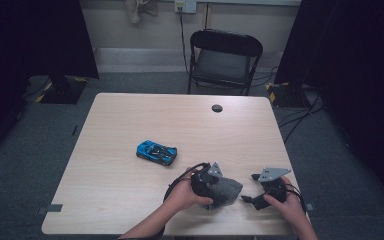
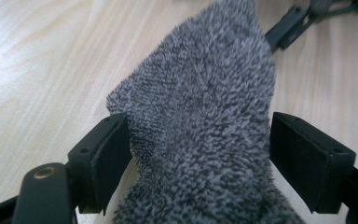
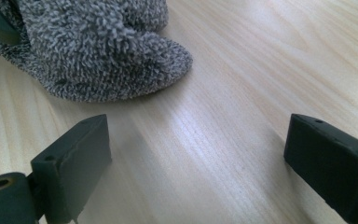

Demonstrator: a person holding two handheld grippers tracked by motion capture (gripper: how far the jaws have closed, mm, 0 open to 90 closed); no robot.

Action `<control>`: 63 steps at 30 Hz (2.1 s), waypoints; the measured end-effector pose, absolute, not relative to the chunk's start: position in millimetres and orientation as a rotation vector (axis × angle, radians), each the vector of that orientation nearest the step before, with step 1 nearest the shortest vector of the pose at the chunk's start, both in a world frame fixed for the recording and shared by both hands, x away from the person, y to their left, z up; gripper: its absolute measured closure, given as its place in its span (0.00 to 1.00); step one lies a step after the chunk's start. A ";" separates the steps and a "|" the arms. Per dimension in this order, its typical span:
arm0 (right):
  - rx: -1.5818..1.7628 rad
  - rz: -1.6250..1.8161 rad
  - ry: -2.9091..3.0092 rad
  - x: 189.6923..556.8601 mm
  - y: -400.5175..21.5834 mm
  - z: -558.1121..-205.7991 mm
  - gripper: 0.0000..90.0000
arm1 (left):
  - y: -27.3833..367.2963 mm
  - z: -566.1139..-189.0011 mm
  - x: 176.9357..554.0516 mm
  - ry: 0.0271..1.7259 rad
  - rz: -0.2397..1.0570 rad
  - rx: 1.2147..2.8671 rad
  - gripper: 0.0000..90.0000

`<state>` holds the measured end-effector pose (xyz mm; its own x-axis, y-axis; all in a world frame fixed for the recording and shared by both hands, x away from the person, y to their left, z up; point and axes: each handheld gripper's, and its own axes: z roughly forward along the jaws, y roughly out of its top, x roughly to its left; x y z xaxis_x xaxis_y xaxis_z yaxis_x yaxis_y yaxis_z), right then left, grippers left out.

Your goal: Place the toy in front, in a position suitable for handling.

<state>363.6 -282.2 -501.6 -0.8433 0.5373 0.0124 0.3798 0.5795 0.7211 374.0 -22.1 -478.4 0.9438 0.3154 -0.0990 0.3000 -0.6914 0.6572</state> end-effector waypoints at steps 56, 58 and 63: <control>0.765 1.116 2.604 364.4 -282.1 -501.7 0.07 | 246.0 -461.4 333.5 0.814 0.188 2.234 0.69; 0.766 1.117 2.604 364.5 -282.1 -501.7 0.07 | 251.0 -465.3 332.6 0.826 0.196 2.233 0.69; 0.765 1.115 2.605 364.5 -282.0 -501.7 0.07 | 251.7 -471.5 333.2 0.830 0.205 2.250 0.68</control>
<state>364.5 -282.0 -501.7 -0.8443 0.5357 0.0134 0.3794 0.5800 0.7209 333.2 251.7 -471.5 0.7804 0.6184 -0.0923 0.5041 -0.5351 0.6779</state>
